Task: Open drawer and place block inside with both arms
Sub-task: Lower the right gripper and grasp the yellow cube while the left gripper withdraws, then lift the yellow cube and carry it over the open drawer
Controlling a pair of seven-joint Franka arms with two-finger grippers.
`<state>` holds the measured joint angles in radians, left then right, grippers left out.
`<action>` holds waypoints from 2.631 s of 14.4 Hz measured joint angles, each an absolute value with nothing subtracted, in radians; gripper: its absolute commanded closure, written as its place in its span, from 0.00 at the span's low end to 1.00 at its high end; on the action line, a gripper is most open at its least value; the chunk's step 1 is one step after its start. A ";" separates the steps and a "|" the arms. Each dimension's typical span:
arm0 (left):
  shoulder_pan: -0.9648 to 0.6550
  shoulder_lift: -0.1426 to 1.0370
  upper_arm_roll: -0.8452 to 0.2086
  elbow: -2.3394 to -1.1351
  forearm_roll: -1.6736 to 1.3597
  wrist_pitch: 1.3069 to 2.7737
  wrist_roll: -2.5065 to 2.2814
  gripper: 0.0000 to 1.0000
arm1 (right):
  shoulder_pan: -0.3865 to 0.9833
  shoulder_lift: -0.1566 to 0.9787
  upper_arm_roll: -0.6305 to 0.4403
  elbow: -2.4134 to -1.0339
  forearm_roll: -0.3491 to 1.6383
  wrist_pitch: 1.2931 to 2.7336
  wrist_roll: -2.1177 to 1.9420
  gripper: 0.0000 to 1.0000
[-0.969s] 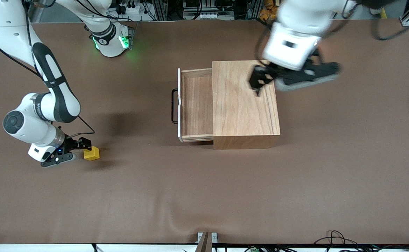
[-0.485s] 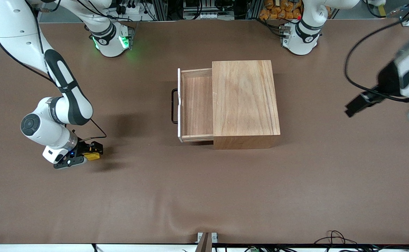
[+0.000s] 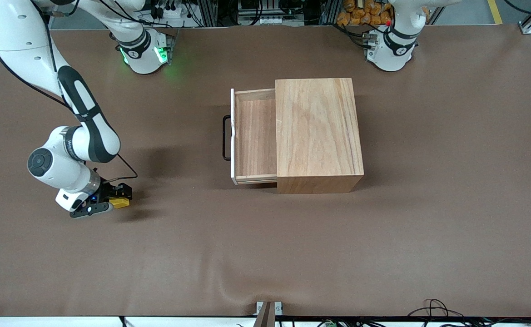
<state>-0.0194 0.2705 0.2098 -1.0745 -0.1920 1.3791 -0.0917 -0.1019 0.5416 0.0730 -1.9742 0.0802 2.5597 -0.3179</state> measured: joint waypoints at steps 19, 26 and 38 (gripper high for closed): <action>-0.125 -0.083 0.054 -1.597 -0.021 1.463 -0.097 0.00 | 0.135 0.215 0.105 -1.966 0.087 2.170 0.325 0.84; -0.114 -0.224 0.036 -1.704 0.015 1.472 -0.090 0.00 | 0.386 0.208 0.107 -1.916 0.087 2.127 0.976 0.84; -0.031 -0.209 0.036 -1.717 0.016 1.509 -0.073 0.00 | 0.563 0.224 0.106 -1.822 0.086 2.083 1.928 0.84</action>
<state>-0.0311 -0.2093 0.0356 -1.7174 0.0163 1.5090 -0.0728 0.5630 0.2245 0.1057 -1.8218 0.0861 2.0831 1.9279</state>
